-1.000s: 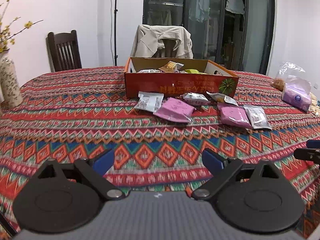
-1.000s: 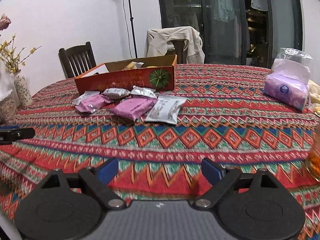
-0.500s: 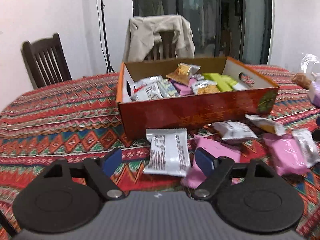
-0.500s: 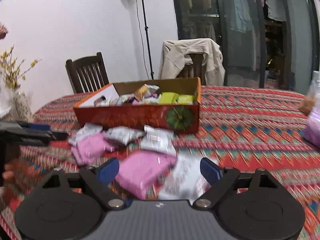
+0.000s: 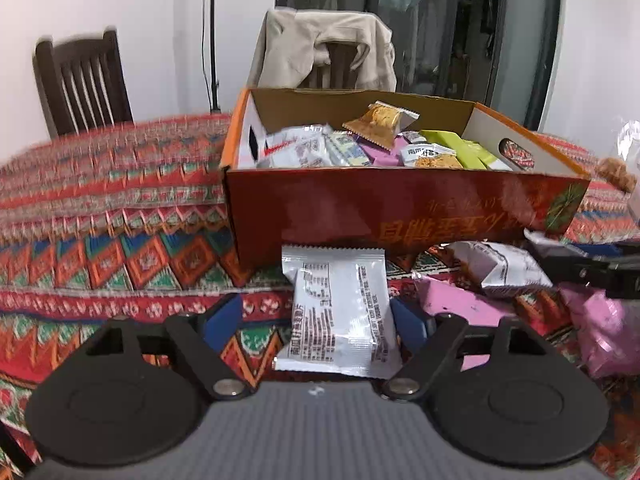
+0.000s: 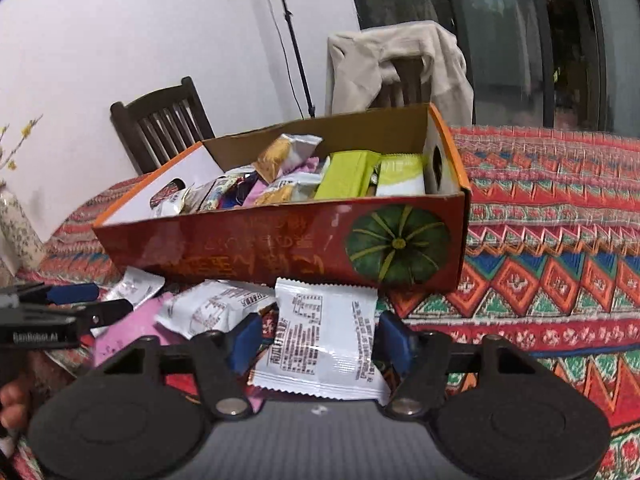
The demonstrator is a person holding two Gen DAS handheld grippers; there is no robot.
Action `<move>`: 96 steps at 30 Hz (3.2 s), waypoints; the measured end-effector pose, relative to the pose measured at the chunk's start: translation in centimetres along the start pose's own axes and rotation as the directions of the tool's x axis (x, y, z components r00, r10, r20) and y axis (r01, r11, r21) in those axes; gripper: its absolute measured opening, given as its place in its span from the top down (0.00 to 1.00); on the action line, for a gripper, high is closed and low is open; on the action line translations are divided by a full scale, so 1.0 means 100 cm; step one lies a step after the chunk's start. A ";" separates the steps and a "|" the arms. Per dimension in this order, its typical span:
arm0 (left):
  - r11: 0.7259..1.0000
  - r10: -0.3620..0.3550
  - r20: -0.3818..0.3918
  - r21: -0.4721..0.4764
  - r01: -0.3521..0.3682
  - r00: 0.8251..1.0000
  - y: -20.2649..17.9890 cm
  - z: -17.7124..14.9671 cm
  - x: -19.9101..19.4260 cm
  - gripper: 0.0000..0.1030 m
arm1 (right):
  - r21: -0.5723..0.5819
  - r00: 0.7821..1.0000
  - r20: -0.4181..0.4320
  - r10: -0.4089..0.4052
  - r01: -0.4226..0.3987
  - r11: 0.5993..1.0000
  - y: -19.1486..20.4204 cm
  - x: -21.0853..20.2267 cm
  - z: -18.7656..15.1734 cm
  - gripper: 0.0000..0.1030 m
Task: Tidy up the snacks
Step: 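Grasp a white packet with the left tool while the right tool grasps another white packet, then carry both white packets into the cardboard box and open both tools, then withdraw both open tools from the box toward the pink packets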
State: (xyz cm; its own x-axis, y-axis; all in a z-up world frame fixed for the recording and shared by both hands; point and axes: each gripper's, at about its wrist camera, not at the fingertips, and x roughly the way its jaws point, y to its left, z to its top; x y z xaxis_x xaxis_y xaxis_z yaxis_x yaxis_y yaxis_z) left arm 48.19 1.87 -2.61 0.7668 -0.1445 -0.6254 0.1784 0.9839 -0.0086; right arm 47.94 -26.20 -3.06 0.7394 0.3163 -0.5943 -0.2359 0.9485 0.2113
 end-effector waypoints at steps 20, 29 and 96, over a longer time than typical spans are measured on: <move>0.985 -0.074 0.136 -0.144 0.093 0.988 -0.026 -0.053 -0.164 0.59 | -0.140 0.990 0.138 0.032 -0.012 0.990 0.052 -0.137 -0.048 0.59; 0.990 -0.054 0.062 -0.126 0.061 0.997 -0.043 -0.080 -0.175 0.59 | -0.090 0.997 0.069 0.046 -0.040 0.995 0.051 -0.163 -0.097 0.59; 0.996 0.016 0.332 0.083 -0.046 0.943 -0.041 0.017 -0.208 0.01 | -0.209 0.974 0.220 -0.061 0.108 0.972 0.009 -0.160 0.057 0.10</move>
State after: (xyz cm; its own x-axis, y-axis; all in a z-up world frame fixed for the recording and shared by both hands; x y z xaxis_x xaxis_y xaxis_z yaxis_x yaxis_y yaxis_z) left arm 32.54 0.65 11.81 0.9306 -0.1556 -0.3313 0.1935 0.9775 0.0844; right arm 39.51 -30.48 11.08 0.8730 0.2465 -0.4208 -0.2810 0.9595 -0.0211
